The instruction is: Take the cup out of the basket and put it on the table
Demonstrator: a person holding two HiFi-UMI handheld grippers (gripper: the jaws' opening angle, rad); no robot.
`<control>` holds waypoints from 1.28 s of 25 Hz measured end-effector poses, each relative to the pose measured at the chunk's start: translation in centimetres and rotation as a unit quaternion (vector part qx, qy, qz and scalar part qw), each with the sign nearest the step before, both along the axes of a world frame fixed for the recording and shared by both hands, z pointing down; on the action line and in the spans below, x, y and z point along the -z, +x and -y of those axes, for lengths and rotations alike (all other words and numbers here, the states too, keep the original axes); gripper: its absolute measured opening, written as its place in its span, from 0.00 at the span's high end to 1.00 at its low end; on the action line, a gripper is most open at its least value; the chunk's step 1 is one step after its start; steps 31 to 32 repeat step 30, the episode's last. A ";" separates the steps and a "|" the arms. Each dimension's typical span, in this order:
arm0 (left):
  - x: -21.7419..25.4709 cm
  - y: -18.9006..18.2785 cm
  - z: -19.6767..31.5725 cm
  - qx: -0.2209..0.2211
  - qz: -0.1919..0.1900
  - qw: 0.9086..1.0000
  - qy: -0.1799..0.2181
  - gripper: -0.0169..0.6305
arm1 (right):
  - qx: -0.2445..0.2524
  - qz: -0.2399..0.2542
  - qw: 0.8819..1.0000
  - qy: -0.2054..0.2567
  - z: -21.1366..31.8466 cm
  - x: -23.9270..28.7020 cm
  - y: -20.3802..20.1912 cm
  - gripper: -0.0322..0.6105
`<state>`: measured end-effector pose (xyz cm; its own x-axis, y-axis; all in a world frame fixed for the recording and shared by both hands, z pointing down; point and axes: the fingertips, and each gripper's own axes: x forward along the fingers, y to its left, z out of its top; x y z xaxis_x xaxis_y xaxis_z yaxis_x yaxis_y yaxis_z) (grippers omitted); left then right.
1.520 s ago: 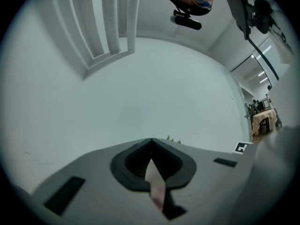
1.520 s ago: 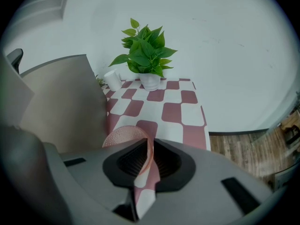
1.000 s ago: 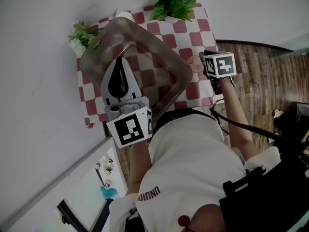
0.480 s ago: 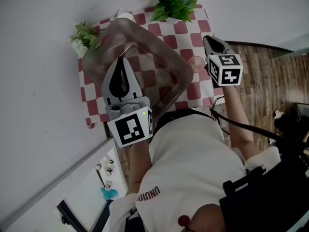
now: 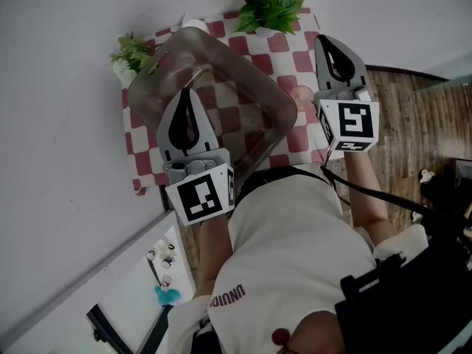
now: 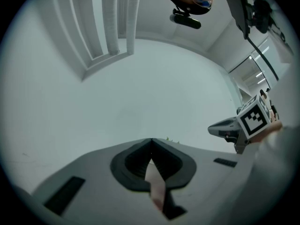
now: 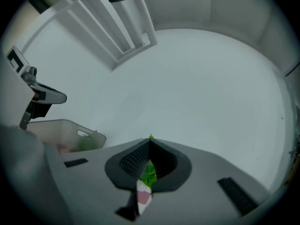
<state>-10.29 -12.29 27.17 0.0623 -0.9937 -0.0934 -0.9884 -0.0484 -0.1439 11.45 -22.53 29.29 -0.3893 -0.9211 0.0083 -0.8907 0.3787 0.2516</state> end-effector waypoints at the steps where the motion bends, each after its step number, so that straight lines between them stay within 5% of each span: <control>1: 0.0 0.0 0.0 0.000 0.000 1.000 0.000 0.95 | 0.000 0.002 1.000 0.012 -0.2 0.7 -0.1 0.92; 13: 0.3 0.0 0.1 -0.003 0.001 1.000 0.002 0.95 | -0.001 0.017 0.997 0.072 -1.7 4.1 -0.2 0.93; 19: 0.4 0.0 0.2 0.000 -0.018 1.000 -0.008 0.95 | -0.002 0.017 0.997 0.079 -1.8 4.8 -0.4 0.93; 32: 0.7 -0.1 0.2 -0.003 0.001 1.000 0.002 0.95 | -0.003 0.013 0.997 0.082 -2.0 5.4 -0.5 0.93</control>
